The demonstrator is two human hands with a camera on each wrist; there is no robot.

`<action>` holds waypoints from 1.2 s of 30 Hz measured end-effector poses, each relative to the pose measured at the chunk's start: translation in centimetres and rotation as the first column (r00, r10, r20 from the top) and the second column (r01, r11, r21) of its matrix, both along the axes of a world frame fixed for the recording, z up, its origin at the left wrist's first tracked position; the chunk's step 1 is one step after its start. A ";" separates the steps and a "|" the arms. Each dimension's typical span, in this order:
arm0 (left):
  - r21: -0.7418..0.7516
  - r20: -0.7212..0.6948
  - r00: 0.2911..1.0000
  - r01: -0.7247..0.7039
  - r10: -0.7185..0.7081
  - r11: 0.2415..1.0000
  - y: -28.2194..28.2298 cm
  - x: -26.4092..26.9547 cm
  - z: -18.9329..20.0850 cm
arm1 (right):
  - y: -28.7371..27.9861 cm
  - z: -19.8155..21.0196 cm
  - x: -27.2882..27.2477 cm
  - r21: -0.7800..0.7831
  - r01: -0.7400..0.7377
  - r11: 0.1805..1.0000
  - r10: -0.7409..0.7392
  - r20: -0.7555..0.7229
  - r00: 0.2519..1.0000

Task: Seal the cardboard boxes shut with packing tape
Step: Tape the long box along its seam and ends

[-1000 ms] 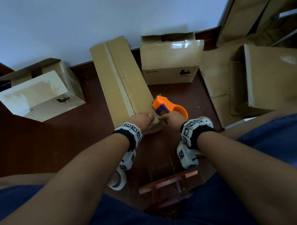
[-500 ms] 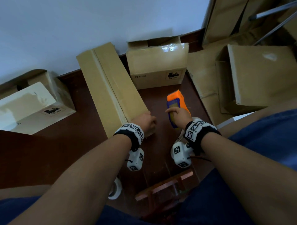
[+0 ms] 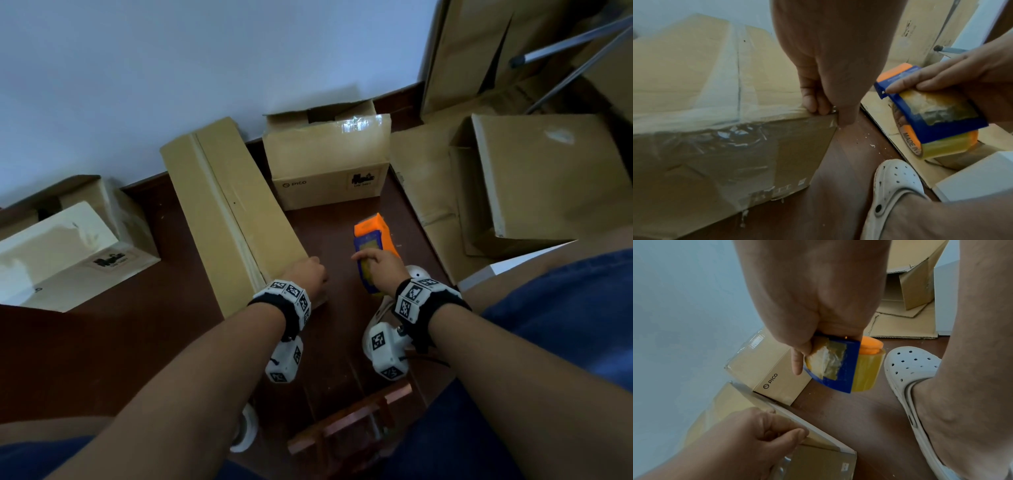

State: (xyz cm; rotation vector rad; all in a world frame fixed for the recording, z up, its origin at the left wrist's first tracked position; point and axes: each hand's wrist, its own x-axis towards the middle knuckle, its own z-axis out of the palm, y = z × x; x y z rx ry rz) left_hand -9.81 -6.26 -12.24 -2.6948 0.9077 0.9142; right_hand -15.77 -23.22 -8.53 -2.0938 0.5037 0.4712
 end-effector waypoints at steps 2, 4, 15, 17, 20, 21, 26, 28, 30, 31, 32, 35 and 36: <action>0.021 -0.012 1.000 -0.017 0.018 1.000 -0.6 0.3 0.2 | -0.1 0.3 0.1 -0.011 -0.007 1.000 0.007 0.006 1.000; 0.076 -0.029 1.000 0.007 -0.004 0.997 -1.2 0.6 0.5 | -0.1 0.6 0.2 -0.025 -0.005 1.000 0.006 0.012 1.000; 0.137 0.052 0.932 0.350 -0.359 0.927 0.8 0.7 0.8 | 0.4 0.8 -0.1 -0.037 -0.048 0.998 0.048 -0.021 0.999; 0.143 0.022 0.933 0.353 -0.359 0.925 0.6 0.9 0.7 | 0.5 0.9 -0.2 -0.041 -0.054 0.998 0.053 -0.013 0.998; 0.205 -0.009 0.925 0.374 -0.380 0.905 0.3 1.2 0.8 | 0.7 0.9 -0.3 -0.050 -0.061 0.997 0.060 -0.012 0.998; 0.233 -0.009 0.916 0.391 -0.401 0.890 0.2 1.4 0.8 | 0.8 0.9 -0.3 -0.050 -0.063 0.997 0.063 -0.011 0.998; 0.372 0.046 0.903 0.382 -0.427 0.846 1.2 1.6 0.6 | 1.3 0.8 -0.3 -0.038 -0.061 0.997 0.061 -0.011 0.998; 0.389 0.040 0.930 0.322 -0.365 0.863 2.3 1.7 -0.3 | 1.5 0.8 -0.4 -0.036 -0.073 0.997 0.072 -0.023 0.997; 0.354 0.004 0.953 0.281 -0.302 0.892 2.9 1.7 -0.6 | 1.5 0.9 -0.6 -0.040 -0.094 0.995 0.093 -0.033 0.995; 0.310 -0.025 0.964 0.258 -0.264 0.915 2.9 1.8 -0.2 | 1.4 1.0 -0.6 -0.043 -0.106 0.993 0.105 -0.034 0.994; 0.245 -0.042 0.974 0.225 -0.222 0.943 3.0 1.7 0.4 | 1.4 1.0 -0.7 -0.050 -0.122 0.991 0.120 -0.036 0.992; -0.018 0.025 0.996 0.086 -0.086 0.996 4.2 1.8 2.0 | 1.3 0.7 -0.4 -0.066 -0.139 0.988 0.137 -0.041 0.990; -0.089 0.047 0.999 0.023 -0.018 0.996 5.1 1.8 2.4 | 1.4 0.6 -0.3 -0.066 -0.135 0.989 0.132 -0.045 0.990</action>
